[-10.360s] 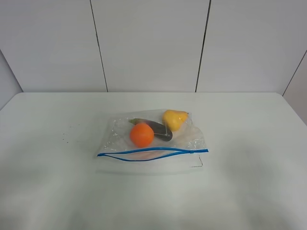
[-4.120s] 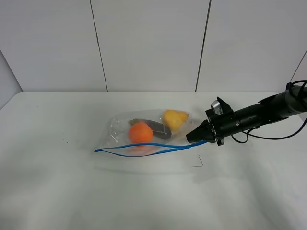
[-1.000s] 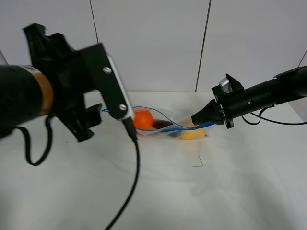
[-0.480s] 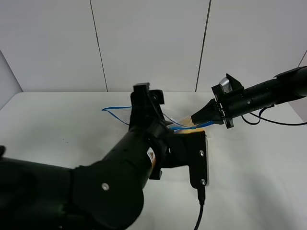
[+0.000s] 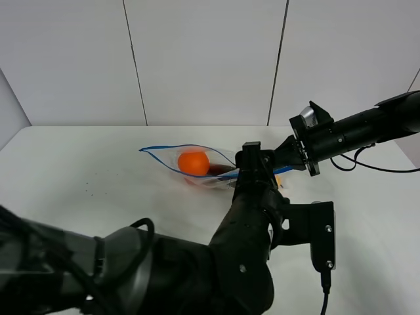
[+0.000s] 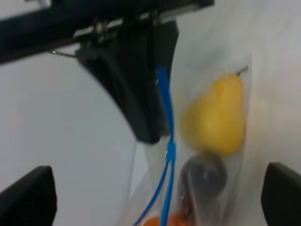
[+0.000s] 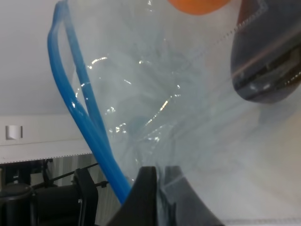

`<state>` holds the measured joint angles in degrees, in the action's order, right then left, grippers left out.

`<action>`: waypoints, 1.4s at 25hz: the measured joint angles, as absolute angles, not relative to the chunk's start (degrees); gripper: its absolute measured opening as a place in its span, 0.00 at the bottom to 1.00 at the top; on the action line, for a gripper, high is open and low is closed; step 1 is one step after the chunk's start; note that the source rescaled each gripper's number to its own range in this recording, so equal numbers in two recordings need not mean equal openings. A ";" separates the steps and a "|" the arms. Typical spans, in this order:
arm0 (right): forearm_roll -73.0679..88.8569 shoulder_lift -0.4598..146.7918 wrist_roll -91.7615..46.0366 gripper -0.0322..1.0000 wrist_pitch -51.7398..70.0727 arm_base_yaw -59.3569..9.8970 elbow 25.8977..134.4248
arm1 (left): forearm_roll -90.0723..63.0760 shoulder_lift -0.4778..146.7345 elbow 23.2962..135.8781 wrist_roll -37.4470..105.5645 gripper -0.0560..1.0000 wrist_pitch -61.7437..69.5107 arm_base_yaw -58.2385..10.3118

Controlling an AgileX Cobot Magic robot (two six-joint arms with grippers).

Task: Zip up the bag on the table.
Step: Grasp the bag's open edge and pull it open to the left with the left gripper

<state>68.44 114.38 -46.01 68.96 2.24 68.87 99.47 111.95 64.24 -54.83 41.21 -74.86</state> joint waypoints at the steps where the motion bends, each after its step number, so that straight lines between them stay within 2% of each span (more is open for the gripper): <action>1: 68.44 114.38 -45.84 0.03 68.96 2.24 68.87 | 99.47 112.76 65.25 -54.83 0.90 41.21 -74.55; 8: 68.44 114.38 -45.78 0.03 68.96 2.24 68.87 | 99.47 115.17 67.45 -54.83 0.89 40.25 -71.39; 18: 68.44 114.38 -45.77 0.03 68.96 2.24 68.87 | 99.51 115.77 69.89 -54.83 0.82 37.79 -69.40; 25: 68.48 114.38 -45.77 0.03 68.96 2.24 68.87 | 99.46 115.77 71.46 -54.63 0.61 35.72 -69.35; 35: 68.55 114.38 -45.77 0.03 68.96 2.24 68.87 | 99.51 117.08 71.46 -53.74 0.54 35.34 -67.53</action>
